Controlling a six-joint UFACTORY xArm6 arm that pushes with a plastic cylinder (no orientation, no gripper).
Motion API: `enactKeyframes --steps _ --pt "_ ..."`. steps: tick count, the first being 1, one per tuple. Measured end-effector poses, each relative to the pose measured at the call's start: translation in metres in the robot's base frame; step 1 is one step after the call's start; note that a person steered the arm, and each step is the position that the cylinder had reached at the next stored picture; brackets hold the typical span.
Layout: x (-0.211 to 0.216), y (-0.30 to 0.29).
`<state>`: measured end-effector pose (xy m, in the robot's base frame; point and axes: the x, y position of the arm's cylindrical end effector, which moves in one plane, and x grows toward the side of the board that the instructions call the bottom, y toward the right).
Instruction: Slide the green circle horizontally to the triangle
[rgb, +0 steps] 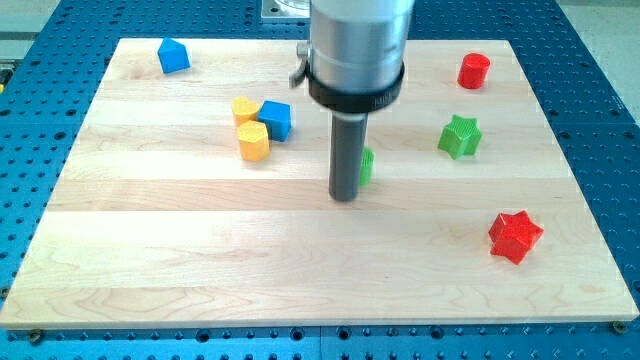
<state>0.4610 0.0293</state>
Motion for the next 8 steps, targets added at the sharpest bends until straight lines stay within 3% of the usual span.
enactKeyframes --steps 1,2,3,6,8 --pt "0.011 0.011" --pt "-0.012 0.018" --pt "-0.073 0.02" --pt "-0.071 0.028" --pt "-0.078 0.084"
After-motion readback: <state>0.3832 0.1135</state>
